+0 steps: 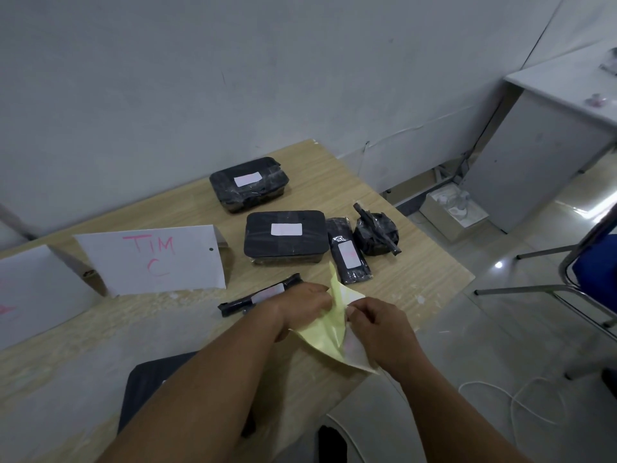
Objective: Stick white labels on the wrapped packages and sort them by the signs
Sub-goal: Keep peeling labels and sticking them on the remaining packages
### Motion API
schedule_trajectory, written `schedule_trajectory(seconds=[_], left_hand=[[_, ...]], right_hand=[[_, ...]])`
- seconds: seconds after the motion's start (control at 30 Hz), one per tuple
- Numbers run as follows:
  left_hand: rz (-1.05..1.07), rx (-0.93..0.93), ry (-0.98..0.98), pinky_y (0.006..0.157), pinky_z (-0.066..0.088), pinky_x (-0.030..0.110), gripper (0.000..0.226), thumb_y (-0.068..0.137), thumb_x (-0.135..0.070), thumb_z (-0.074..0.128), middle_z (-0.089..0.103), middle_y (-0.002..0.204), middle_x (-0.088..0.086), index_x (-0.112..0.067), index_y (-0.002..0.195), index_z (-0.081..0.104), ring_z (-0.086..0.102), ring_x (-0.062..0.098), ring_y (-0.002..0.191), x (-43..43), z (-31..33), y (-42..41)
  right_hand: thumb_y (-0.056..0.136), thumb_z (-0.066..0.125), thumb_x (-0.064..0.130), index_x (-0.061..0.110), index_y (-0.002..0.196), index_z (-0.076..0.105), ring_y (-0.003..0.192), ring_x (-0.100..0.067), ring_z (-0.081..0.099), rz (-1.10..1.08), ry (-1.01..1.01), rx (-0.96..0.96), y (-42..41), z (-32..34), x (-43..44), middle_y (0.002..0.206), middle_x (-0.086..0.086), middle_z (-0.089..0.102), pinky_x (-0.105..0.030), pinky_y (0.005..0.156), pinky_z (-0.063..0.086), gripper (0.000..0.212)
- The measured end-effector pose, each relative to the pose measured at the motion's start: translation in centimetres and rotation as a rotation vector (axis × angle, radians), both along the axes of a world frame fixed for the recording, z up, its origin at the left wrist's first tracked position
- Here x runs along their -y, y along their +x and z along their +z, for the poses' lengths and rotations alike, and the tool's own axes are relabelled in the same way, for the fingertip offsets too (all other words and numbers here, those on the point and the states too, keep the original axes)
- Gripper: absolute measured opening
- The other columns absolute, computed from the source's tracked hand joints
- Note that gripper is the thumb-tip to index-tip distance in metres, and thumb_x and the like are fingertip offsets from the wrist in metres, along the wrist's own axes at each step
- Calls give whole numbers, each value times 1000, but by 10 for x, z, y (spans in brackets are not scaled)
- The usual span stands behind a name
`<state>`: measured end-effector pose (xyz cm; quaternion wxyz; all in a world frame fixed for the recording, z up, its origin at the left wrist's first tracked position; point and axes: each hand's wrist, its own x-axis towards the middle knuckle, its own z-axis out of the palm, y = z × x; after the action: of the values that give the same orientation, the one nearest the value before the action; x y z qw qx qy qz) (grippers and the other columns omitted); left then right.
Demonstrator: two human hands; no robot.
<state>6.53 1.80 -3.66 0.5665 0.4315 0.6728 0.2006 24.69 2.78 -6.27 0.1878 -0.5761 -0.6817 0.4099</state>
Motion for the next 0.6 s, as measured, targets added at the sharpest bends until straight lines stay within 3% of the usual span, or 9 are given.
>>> schedule_trajectory(seconds=[0.1, 0.17, 0.23, 0.33, 0.47, 0.6], left_hand=[[-19, -39, -26, 61, 44, 22, 20, 92, -14, 49, 63, 82, 6, -9, 86, 68, 58, 18, 68, 3, 0, -3], [-104, -215, -36, 75, 45, 29, 28, 95, -20, 47, 64, 107, 12, -5, 110, 65, 62, 27, 94, 4, 0, -6], [-229, -442, -38, 81, 39, 27, 34, 99, -21, 42, 57, 127, 13, -3, 124, 57, 56, 29, 113, 2, -3, -7], [-324, -696, 3, 89, 42, 30, 32, 101, -17, 40, 57, 131, 15, -3, 127, 54, 56, 30, 117, 0, -7, -5], [-445, -852, -22, 99, 44, 35, 35, 98, -9, 37, 53, 138, 11, -6, 131, 48, 53, 27, 123, -1, -12, -1], [-456, -952, 22, 93, 43, 37, 33, 94, -9, 42, 56, 132, 11, -11, 126, 52, 55, 28, 119, -1, -12, 4]], right_hand=[[89, 60, 30, 28, 73, 67, 62, 0, 57, -73, -1, -28, 3, -2, 1, 68, 11, 65, -19, 56, 42, 17], [88, 57, 29, 28, 72, 66, 65, -4, 57, -123, -7, -22, 7, -3, 1, 68, 10, 64, -24, 56, 41, 18], [86, 55, 28, 28, 70, 66, 66, -10, 57, -178, -43, -61, 10, -5, 1, 67, 9, 64, -25, 57, 41, 19], [84, 54, 21, 22, 64, 64, 60, -14, 50, -285, -103, -190, 12, -5, 0, 57, 9, 58, -29, 56, 39, 22], [76, 52, 25, 17, 58, 57, 52, -6, 41, -421, -75, -339, 13, 3, -6, 51, 10, 47, -31, 54, 33, 20], [71, 51, 27, 19, 51, 52, 53, -12, 37, -513, -60, -503, 13, 13, -12, 52, 5, 44, -33, 54, 29, 21]])
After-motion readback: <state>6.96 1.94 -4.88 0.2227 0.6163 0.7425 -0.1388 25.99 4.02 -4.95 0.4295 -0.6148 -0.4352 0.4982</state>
